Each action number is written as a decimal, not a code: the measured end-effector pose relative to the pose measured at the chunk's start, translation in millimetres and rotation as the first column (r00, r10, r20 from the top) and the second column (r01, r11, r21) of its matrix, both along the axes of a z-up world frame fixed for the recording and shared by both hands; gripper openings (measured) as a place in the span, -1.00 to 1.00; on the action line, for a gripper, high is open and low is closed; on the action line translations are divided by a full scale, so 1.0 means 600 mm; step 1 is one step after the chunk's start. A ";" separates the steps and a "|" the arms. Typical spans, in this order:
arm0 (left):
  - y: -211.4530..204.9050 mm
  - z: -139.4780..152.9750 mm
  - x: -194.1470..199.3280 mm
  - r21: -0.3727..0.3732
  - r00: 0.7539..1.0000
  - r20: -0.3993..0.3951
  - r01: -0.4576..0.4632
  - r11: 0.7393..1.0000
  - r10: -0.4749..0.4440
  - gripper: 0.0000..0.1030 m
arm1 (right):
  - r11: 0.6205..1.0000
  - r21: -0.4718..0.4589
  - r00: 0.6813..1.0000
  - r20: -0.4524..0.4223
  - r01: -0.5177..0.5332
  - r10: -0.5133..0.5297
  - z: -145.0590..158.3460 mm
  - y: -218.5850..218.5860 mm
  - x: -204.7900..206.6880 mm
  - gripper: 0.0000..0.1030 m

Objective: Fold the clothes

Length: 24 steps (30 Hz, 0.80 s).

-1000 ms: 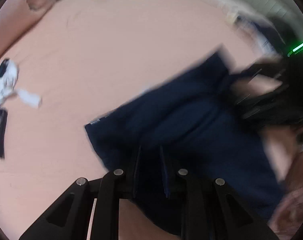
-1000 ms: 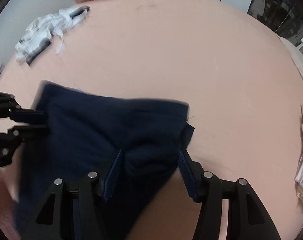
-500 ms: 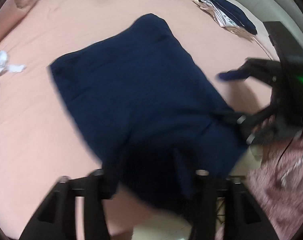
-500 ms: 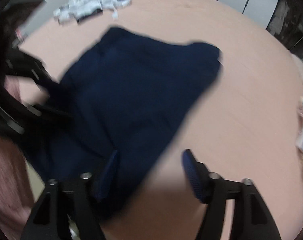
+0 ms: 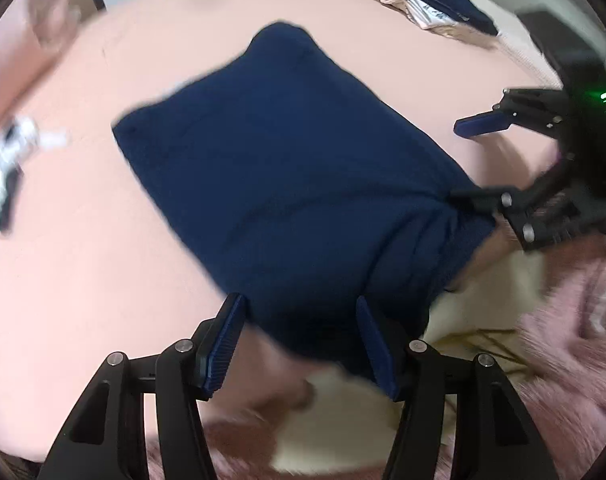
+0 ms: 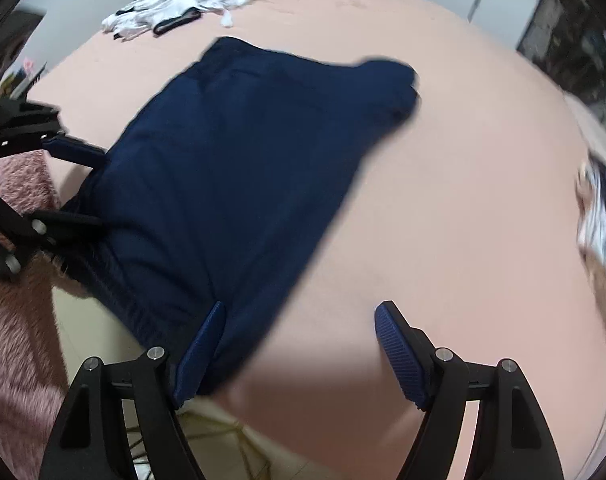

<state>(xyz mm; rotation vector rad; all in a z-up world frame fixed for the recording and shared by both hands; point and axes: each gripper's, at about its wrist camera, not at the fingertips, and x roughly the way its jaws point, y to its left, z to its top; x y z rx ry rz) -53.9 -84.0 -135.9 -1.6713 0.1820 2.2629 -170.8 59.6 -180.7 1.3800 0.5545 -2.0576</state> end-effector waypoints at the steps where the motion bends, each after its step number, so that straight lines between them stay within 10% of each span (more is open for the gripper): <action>1: -0.013 0.003 0.001 0.009 1.000 0.006 -0.027 1.000 0.027 0.07 | 1.000 -0.002 1.000 0.001 0.000 0.000 0.003 0.007 0.001 0.50; 5: -0.049 0.029 0.002 0.073 0.991 -0.036 -0.125 0.989 0.128 0.07 | 1.000 -0.016 1.000 0.005 0.004 -0.004 0.013 0.030 0.004 0.50; 11: -0.057 0.007 0.003 -0.020 0.990 0.003 -0.143 0.990 0.143 0.11 | 0.998 0.011 0.996 0.066 0.060 -0.061 -0.028 -0.001 0.003 0.50; 15: -0.104 0.055 0.002 0.078 0.971 -0.086 -0.217 0.973 0.223 0.11 | 0.991 -0.075 0.991 0.078 0.111 -0.105 0.001 0.016 -0.003 0.50; 19: -0.134 0.005 -0.019 0.085 0.966 0.070 -0.255 0.963 0.249 0.10 | 0.991 -0.046 0.985 0.128 0.125 -0.119 -0.024 0.014 -0.018 0.53; 24: -0.156 0.053 0.024 0.148 0.949 0.047 -0.316 0.937 0.313 0.13 | 0.989 -0.077 0.984 0.138 0.123 -0.111 -0.020 -0.003 -0.016 0.58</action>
